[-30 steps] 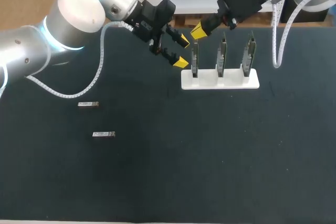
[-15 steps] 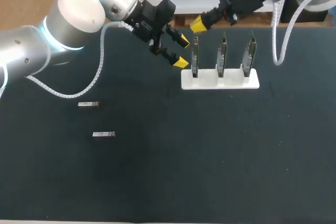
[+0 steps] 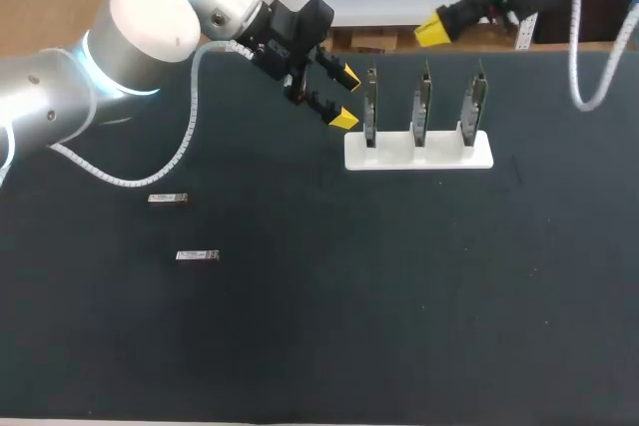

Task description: Pick up the optical module with the left hand, and insert it into the network port with the right hand.

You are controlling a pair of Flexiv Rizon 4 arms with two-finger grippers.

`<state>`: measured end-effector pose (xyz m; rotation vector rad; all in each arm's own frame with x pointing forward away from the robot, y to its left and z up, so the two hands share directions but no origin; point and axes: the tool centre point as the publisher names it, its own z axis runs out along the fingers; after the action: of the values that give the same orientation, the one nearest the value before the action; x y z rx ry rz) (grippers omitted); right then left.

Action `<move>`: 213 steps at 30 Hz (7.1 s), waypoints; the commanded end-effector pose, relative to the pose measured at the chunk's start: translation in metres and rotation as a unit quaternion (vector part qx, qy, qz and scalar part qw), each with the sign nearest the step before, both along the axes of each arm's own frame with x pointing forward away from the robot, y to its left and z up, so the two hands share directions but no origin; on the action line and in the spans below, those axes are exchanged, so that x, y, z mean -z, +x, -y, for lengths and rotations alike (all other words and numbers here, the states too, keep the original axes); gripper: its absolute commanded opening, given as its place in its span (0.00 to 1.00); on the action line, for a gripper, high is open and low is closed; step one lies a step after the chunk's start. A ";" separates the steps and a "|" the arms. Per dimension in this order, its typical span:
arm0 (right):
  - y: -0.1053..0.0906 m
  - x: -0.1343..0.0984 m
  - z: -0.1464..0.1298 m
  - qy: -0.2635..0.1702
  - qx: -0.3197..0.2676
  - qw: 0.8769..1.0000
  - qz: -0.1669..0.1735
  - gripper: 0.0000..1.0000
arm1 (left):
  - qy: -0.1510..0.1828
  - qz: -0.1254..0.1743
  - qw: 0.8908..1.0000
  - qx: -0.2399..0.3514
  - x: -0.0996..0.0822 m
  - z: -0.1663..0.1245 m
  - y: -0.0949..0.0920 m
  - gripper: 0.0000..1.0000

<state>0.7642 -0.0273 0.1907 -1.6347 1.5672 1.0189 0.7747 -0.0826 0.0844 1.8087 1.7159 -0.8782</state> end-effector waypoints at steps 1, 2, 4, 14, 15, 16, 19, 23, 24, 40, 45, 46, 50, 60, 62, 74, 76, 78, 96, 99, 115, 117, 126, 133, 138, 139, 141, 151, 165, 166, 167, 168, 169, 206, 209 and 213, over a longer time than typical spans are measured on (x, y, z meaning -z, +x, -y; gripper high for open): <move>0.000 0.007 0.015 -0.002 -0.007 1.000 -0.006 0.00 | 0.003 -0.002 1.000 0.001 -0.001 0.001 0.002 1.00; 0.000 0.009 0.018 -0.002 -0.007 1.000 -0.010 0.00 | 0.003 -0.002 1.000 0.001 -0.001 0.001 0.002 1.00; 0.002 0.013 0.021 -0.005 -0.005 1.000 -0.011 0.00 | 0.003 -0.002 1.000 0.001 -0.001 0.001 0.002 1.00; 0.011 0.029 0.034 -0.002 0.004 1.000 -0.030 0.00 | 0.003 -0.002 1.000 0.001 -0.001 0.001 0.002 1.00; 0.012 0.031 0.035 -0.003 0.004 1.000 -0.031 0.00 | 0.003 -0.002 1.000 0.001 -0.001 0.001 0.002 1.00; 0.013 0.032 0.036 -0.004 0.004 0.999 -0.033 0.00 | 0.003 -0.002 1.000 0.001 -0.001 0.001 0.002 1.00; 0.015 0.036 0.037 -0.008 -0.002 0.999 -0.036 0.00 | 0.003 -0.002 1.000 0.001 -0.001 0.001 0.002 1.00; 0.016 0.039 0.039 -0.008 -0.003 0.999 -0.035 0.00 | 0.003 -0.002 1.000 0.001 -0.001 0.001 0.002 1.00; 0.017 0.040 0.040 -0.007 -0.004 0.999 -0.035 0.00 | 0.003 -0.002 1.000 0.001 -0.001 0.001 0.002 1.00; 0.016 0.044 0.043 -0.013 0.003 0.999 -0.034 0.00 | 0.003 -0.002 1.000 0.001 -0.001 0.001 0.002 1.00; 0.014 0.045 0.043 -0.015 0.010 0.999 -0.034 0.00 | 0.003 -0.002 1.000 0.001 -0.001 0.001 0.002 1.00; 0.013 0.045 0.043 -0.015 0.011 0.999 -0.035 0.00 | 0.003 -0.002 1.000 0.001 -0.001 0.001 0.002 1.00; 0.011 0.046 0.043 -0.016 0.015 0.999 -0.036 0.00 | 0.003 -0.002 1.000 0.001 -0.001 0.001 0.002 1.00; 0.009 0.047 0.042 -0.023 0.022 0.999 -0.033 1.00 | 0.003 -0.002 1.000 0.001 -0.001 0.001 0.002 1.00; 0.009 0.047 0.042 -0.023 0.022 0.999 -0.033 1.00 | 0.003 -0.002 1.000 0.001 -0.001 0.001 0.002 1.00; 0.009 0.047 0.042 -0.023 0.022 0.999 -0.033 1.00 | 0.046 0.024 0.999 0.008 -0.010 -0.012 -0.009 1.00; 0.009 0.047 0.042 -0.023 0.022 0.999 -0.033 1.00 | 0.061 0.030 0.998 0.007 -0.011 -0.020 -0.013 1.00; 0.009 0.047 0.042 -0.023 0.022 0.999 -0.033 1.00 | 0.078 0.035 0.996 0.005 -0.014 -0.030 -0.020 1.00; 0.009 0.047 0.042 -0.023 0.022 0.999 -0.033 1.00 | 0.258 0.049 0.963 -0.055 0.000 -0.150 -0.088 1.00; 0.009 0.047 0.042 -0.023 0.022 0.999 -0.033 1.00 | 0.277 0.039 0.957 -0.072 0.008 -0.170 -0.099 1.00; 0.009 0.047 0.042 -0.023 0.022 0.999 -0.033 1.00 | 0.395 0.042 0.914 -0.082 0.043 -0.241 -0.124 1.00; 0.009 0.047 0.042 -0.023 0.022 0.999 -0.033 1.00 | 0.396 0.041 0.914 -0.082 0.044 -0.245 -0.125 1.00; 0.009 0.047 0.042 -0.023 0.022 0.999 -0.033 1.00 | 0.404 0.023 0.909 -0.097 0.058 -0.274 -0.121 1.00; 0.009 0.047 0.042 -0.023 0.022 0.999 -0.033 1.00 | 0.403 0.007 0.910 -0.101 0.070 -0.289 -0.119 1.00; 0.009 0.047 0.042 -0.023 0.022 0.999 -0.033 1.00 | 0.409 0.002 0.909 -0.078 0.079 -0.292 -0.112 1.00; 0.009 0.047 0.042 -0.023 0.022 0.999 -0.033 1.00 | 0.409 0.003 0.909 -0.075 0.080 -0.292 -0.111 1.00; 0.009 0.047 0.042 -0.023 0.022 0.999 -0.033 1.00 | 0.411 0.005 0.909 -0.070 0.082 -0.293 -0.107 1.00; 0.009 0.047 0.042 -0.023 0.022 0.999 -0.033 1.00 | 0.414 0.008 0.907 -0.075 0.096 -0.300 -0.098 1.00; 0.009 0.047 0.042 -0.023 0.022 0.999 -0.033 1.00 | 0.415 0.010 0.907 -0.075 0.107 -0.300 -0.097 1.00; 0.009 0.047 0.042 -0.023 0.022 0.999 -0.033 1.00 | 0.414 0.009 0.907 -0.074 0.107 -0.300 -0.097 1.00; 0.009 0.047 0.042 -0.023 0.022 0.999 -0.033 1.00 | 0.415 0.008 0.907 -0.074 0.108 -0.300 -0.097 1.00; 0.009 0.047 0.042 -0.023 0.022 0.999 -0.033 1.00 | 0.416 0.007 0.907 -0.073 0.109 -0.300 -0.097 0.99; 0.009 0.047 0.042 -0.023 0.022 0.999 -0.033 1.00 | 0.418 0.006 0.906 -0.073 0.110 -0.300 -0.097 1.00; 0.009 0.047 0.042 -0.023 0.022 0.999 -0.033 1.00 | 0.288 0.047 0.942 -0.164 0.059 -0.263 -0.052 0.00; 0.009 0.047 0.042 -0.023 0.022 0.999 -0.033 1.00 | 0.253 0.071 0.951 -0.166 0.039 -0.247 -0.035 0.00; 0.009 0.047 0.042 -0.023 0.022 0.999 -0.033 1.00 | 0.180 0.089 0.963 -0.178 0.010 -0.223 -0.014 0.00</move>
<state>0.7753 -0.0698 0.1434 -1.6072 1.6722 1.0364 0.7575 0.1443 0.0656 1.6824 2.1556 -0.1953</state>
